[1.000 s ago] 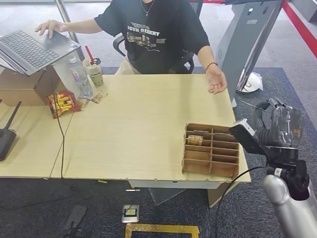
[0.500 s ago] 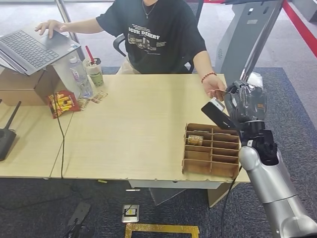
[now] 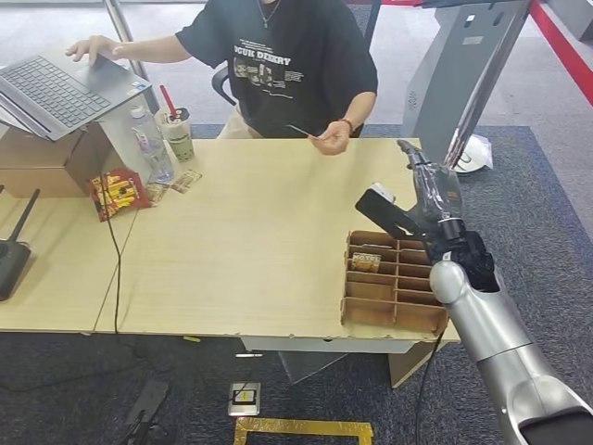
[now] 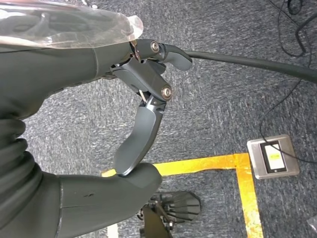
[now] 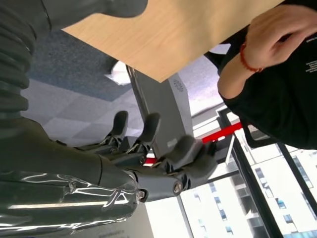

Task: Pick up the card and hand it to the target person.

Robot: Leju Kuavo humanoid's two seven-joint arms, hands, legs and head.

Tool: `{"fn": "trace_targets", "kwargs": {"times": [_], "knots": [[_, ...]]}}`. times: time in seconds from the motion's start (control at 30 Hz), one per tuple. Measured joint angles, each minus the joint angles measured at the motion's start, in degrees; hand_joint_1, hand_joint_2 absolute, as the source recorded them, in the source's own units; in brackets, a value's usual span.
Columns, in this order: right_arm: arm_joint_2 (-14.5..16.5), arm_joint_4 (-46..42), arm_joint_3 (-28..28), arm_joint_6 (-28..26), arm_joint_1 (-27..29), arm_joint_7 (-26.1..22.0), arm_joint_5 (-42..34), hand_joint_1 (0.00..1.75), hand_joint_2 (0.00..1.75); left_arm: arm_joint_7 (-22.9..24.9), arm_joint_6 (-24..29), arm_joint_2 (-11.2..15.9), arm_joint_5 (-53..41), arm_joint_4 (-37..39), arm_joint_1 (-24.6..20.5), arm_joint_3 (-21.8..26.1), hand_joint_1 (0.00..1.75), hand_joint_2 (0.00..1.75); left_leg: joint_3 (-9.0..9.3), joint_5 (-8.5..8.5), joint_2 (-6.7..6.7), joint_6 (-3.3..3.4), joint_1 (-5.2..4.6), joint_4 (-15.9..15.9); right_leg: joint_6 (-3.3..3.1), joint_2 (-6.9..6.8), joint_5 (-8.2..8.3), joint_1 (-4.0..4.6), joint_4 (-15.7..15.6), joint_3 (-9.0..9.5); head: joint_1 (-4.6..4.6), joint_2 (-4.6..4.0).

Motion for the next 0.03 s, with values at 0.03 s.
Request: {"fn": "trace_targets", "kwargs": {"times": [0.03], "knots": [[0.0, -0.1, 0.0, 0.1, 0.0, 0.1, -0.2, 0.00, 1.75, 0.0, 0.0, 0.0, 0.1, 0.0, 0.1, 0.0, 0.00, 1.75, 0.00, 0.00, 0.01, 0.00, 0.00, 0.0, 0.00, 0.00, 0.00, 0.00, 0.0, -0.01, 0.00, 0.00]]}}
